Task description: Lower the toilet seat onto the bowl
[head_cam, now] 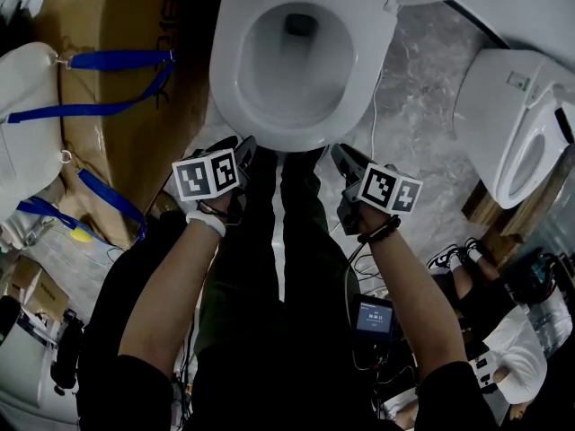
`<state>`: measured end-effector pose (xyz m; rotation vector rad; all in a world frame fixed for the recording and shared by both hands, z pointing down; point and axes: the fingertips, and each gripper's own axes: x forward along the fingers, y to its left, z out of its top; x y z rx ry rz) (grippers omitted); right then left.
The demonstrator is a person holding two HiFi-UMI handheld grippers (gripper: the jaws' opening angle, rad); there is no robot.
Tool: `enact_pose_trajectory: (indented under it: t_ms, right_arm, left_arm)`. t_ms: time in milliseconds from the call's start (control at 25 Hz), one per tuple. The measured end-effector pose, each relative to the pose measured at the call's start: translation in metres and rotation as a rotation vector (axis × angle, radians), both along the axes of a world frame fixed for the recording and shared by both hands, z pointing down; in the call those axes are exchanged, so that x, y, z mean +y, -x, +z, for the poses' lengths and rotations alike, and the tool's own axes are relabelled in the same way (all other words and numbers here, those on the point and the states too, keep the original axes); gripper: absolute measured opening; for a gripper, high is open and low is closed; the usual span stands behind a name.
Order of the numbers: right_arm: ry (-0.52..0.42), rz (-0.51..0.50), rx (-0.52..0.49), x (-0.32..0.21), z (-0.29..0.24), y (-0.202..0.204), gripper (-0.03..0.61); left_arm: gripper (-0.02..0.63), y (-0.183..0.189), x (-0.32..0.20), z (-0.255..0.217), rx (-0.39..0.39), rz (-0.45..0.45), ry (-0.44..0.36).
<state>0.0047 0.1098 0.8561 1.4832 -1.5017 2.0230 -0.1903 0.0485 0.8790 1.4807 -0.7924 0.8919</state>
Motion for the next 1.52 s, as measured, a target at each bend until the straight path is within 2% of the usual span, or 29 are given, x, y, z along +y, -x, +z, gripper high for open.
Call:
enact_pose_trajectory:
  t_ms: [200,400,520,720,800,1000,1120,1280,1400,1520]
  right_arm:
    - [-0.065,-0.022,0.021,-0.013,-0.036,-0.005,0.091]
    - [-0.169,-0.095,0.097,-0.033,-0.085,-0.010,0.089]
    - [-0.234,-0.115,0.168,-0.045,-0.126,-0.018,0.089]
    - [-0.337,-0.177,0.306,-0.070,-0.215,-0.026,0.083]
    - [-0.414,-0.193,0.327,-0.083,-0.260,-0.025,0.083]
    - [-0.655,-0.243,0.409,-0.111,-0.381,-0.016,0.083]
    - [-0.772,-0.264,0.455,-0.112,-0.446,-0.009,0.081]
    - [-0.905,-0.238,0.480,-0.111,-0.519,-0.002,0.078]
    - [-0.994,-0.223,0.518,-0.110,-0.565,0.003,0.066]
    - [-1.061,-0.213,0.511,-0.103,-0.603,0.008,0.066]
  left_arm:
    - [0.186,-0.017,-0.013,-0.039,0.028,0.042,-0.068]
    - [0.184,-0.035,-0.031,-0.094,0.034,0.171,-0.224]
    - [0.184,-0.044,-0.044,-0.145,0.040,0.210,-0.338]
    - [0.184,-0.066,-0.062,-0.253,0.133,0.205,-0.472]
    - [0.184,-0.079,-0.067,-0.300,0.165,0.230,-0.549]
    - [0.173,-0.112,-0.071,-0.418,0.237,0.376,-0.789]
    - [0.160,-0.124,-0.061,-0.477,0.312,0.364,-0.828]
    - [0.130,-0.134,-0.053,-0.549,0.416,0.320,-0.857]
    - [0.117,-0.138,-0.050,-0.595,0.456,0.355,-0.944]
    - [0.112,-0.134,-0.042,-0.628,0.471,0.389,-1.029]
